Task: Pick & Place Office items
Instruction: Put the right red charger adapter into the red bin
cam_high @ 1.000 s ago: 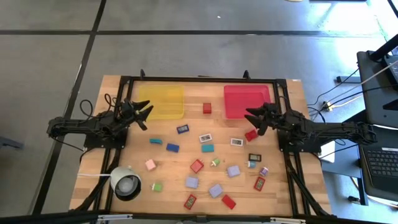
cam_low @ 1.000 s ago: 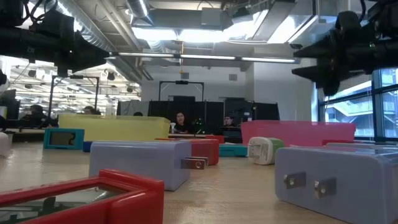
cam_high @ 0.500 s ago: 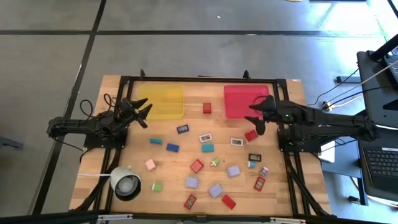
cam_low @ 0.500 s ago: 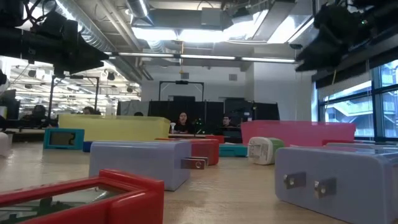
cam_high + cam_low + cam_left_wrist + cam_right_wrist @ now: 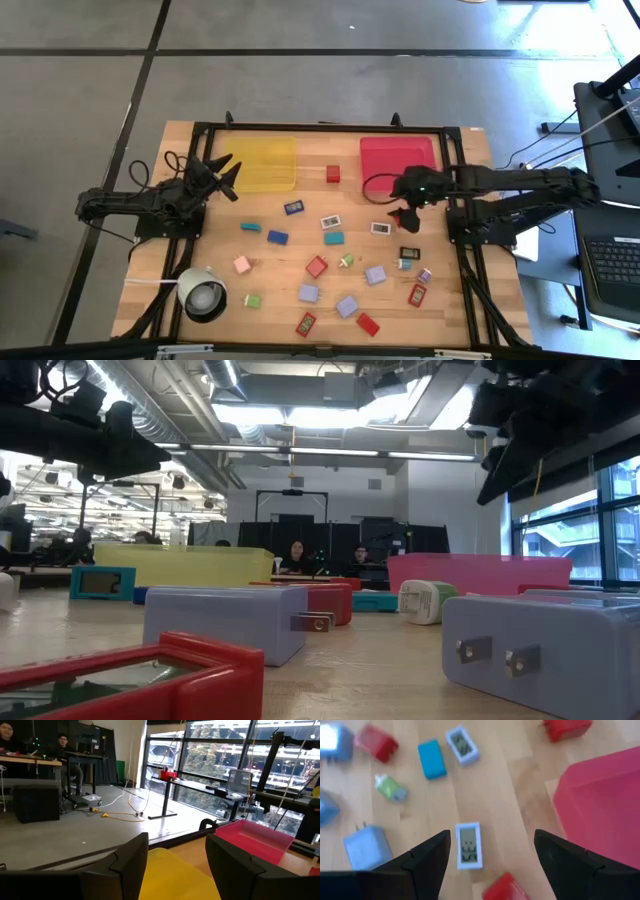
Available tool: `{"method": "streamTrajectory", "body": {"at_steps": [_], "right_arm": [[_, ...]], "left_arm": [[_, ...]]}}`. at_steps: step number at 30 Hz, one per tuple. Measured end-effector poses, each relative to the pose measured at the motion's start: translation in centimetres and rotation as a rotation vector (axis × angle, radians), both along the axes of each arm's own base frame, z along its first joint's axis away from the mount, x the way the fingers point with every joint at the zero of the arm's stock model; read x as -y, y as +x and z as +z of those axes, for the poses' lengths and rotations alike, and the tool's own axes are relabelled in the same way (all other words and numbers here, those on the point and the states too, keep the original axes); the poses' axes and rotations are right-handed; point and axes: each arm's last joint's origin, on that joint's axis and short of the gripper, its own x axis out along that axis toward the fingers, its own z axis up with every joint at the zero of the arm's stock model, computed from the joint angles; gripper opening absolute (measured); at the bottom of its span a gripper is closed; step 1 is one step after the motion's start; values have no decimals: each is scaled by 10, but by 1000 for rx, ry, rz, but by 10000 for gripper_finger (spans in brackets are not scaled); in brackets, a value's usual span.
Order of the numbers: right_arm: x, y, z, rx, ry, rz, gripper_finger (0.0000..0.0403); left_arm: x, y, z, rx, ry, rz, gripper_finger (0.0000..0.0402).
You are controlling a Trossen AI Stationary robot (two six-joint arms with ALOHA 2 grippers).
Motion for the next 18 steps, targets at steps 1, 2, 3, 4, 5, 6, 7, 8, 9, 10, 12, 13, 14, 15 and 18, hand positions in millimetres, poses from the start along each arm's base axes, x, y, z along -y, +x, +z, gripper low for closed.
{"method": "streamTrajectory", "body": {"at_steps": [1,2,3,4,5,6,7,8,9,10,12,13,14,15,18], "right_arm": [[-1,5,2,-37,-14,10,291],[-1,9,5,-81,-33,18,291],[-2,12,7,-136,-57,33,291],[-2,15,7,-194,-82,50,291],[-2,16,7,-263,-108,69,291],[-2,17,6,-321,-129,89,290],[-2,19,4,-376,-144,108,290],[-2,20,2,-423,-153,126,290],[-2,20,-2,-465,-155,135,290],[-2,20,-6,-504,-155,145,290],[-2,22,-13,-548,-154,159,290],[-2,23,-17,-569,-152,166,290],[-2,24,-21,-588,-150,173,290],[-2,25,-24,-604,-151,183,290],[-2,28,-35,-644,-151,204,290]], "left_arm": [[0,0,0,-4,0,0,196],[0,0,-1,-7,-1,0,196],[0,0,-1,-12,-2,0,196],[0,0,-2,-18,-2,-2,197],[0,0,-3,-20,-8,-7,196],[0,0,-3,-17,-16,-11,196],[0,0,-3,-11,-22,-12,196],[0,0,-3,-6,-26,-13,196],[0,0,-3,-4,-28,-13,196],[0,0,-3,-4,-28,-13,196],[0,0,-3,-4,-28,-13,196],[0,0,-3,-4,-28,-13,196],[0,0,-3,-4,-28,-13,196],[0,0,-3,-4,-28,-13,196],[0,0,-3,-4,-28,-13,196]]}}
